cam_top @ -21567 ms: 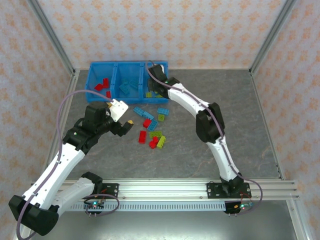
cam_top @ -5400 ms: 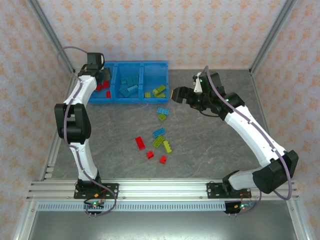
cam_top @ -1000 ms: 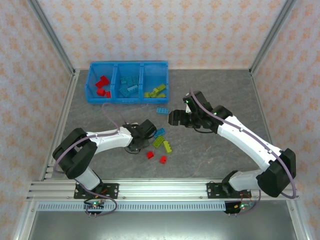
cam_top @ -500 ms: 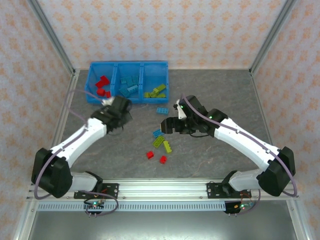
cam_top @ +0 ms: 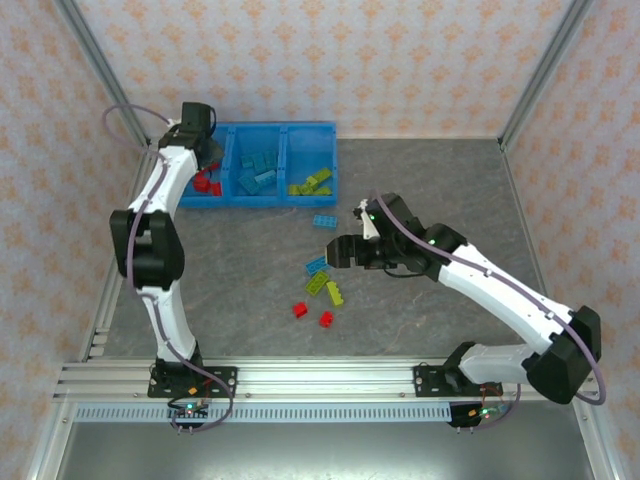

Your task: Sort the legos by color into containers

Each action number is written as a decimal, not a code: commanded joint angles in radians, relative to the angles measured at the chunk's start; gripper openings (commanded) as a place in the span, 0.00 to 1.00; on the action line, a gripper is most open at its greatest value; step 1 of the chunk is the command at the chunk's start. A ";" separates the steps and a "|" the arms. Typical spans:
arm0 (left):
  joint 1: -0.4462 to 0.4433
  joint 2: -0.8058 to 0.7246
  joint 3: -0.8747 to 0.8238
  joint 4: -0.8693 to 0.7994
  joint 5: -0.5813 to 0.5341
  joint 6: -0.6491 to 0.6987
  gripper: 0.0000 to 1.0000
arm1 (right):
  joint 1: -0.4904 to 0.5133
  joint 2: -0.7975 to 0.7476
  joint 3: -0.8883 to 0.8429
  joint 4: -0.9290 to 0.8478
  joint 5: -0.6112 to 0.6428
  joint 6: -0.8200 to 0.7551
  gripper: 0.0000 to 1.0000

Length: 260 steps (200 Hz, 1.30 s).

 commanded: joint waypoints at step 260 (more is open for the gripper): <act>-0.460 -1.412 -1.123 0.083 0.266 0.830 0.63 | 0.128 0.768 0.284 0.078 0.333 -0.159 0.94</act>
